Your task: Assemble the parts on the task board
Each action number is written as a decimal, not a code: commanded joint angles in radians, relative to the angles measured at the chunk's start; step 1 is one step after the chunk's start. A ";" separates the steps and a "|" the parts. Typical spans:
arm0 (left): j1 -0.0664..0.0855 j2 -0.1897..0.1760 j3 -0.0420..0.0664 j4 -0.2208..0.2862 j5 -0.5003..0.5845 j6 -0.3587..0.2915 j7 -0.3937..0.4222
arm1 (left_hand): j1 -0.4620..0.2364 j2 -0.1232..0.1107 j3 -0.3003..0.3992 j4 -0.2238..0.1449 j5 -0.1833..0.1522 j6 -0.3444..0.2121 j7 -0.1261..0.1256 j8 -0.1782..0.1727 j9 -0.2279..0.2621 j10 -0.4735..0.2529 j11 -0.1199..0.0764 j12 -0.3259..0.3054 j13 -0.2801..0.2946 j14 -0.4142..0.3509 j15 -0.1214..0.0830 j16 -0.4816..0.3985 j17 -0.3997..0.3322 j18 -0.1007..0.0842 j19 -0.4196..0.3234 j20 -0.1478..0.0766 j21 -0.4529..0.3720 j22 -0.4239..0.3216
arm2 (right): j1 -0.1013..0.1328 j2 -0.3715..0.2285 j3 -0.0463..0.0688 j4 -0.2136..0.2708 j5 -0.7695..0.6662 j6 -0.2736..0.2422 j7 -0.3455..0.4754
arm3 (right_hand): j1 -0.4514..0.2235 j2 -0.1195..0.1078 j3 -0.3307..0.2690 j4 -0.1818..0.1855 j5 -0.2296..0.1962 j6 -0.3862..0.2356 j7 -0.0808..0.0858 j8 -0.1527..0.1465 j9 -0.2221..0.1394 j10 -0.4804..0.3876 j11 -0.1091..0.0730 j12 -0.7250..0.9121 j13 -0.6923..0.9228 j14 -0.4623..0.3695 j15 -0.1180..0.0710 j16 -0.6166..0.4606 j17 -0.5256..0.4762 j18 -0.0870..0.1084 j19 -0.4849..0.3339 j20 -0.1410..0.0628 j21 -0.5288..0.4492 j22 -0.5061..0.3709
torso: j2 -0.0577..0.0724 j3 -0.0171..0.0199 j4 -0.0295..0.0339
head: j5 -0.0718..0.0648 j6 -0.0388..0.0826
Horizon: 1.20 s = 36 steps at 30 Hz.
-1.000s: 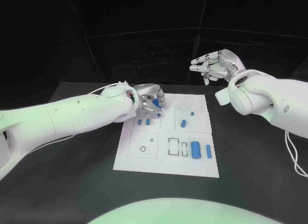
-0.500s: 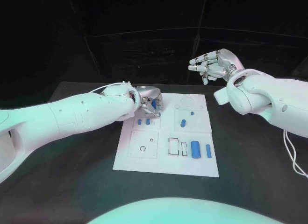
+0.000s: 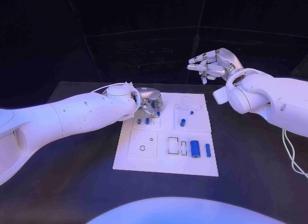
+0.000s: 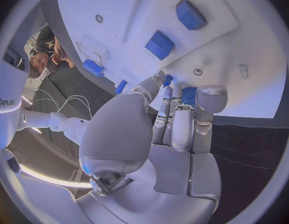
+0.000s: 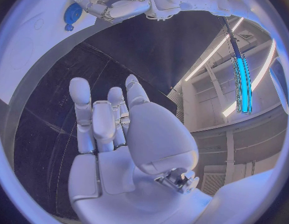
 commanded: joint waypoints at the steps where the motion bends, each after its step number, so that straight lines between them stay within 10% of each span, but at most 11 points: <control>1: -0.001 0.004 -0.002 -0.004 -0.013 0.013 -0.008 | -0.001 0.010 0.007 -0.001 0.002 0.010 0.000 -0.005 -0.003 0.009 0.000 -0.005 -0.003 0.025 -0.006 0.006 -0.002 -0.014 0.011 0.000 0.009 0.007 | 0.002 0.001 0.001 0.000 -0.004 0.005 0.005 | -0.008 -0.003 0.001 -0.003 0.004 -0.006 -0.001 0.004 0.000 -0.008 0.000 -0.002 -0.001 -0.004 0.001 -0.003 0.000 0.005 -0.006 0.003 -0.003 0.000 | 0.000 0.0003 -0.0002 | -0.002 -0.001; 36: -0.010 0.037 -0.004 -0.044 -0.020 0.026 -0.034 | 0.032 0.057 0.151 -0.043 0.002 0.082 -0.001 -0.042 -0.022 0.118 -0.013 -0.050 -0.038 0.028 -0.017 0.018 -0.014 -0.032 0.028 -0.010 0.109 0.118 | 0.002 0.003 0.001 0.004 -0.004 0.007 0.003 | -0.008 -0.002 0.003 -0.004 0.005 -0.007 -0.001 0.005 0.000 -0.006 0.000 0.000 0.002 -0.003 0.001 0.000 0.003 0.005 -0.006 0.003 -0.002 0.002 | -0.001 0.0003 0.0009 | -0.008 -0.003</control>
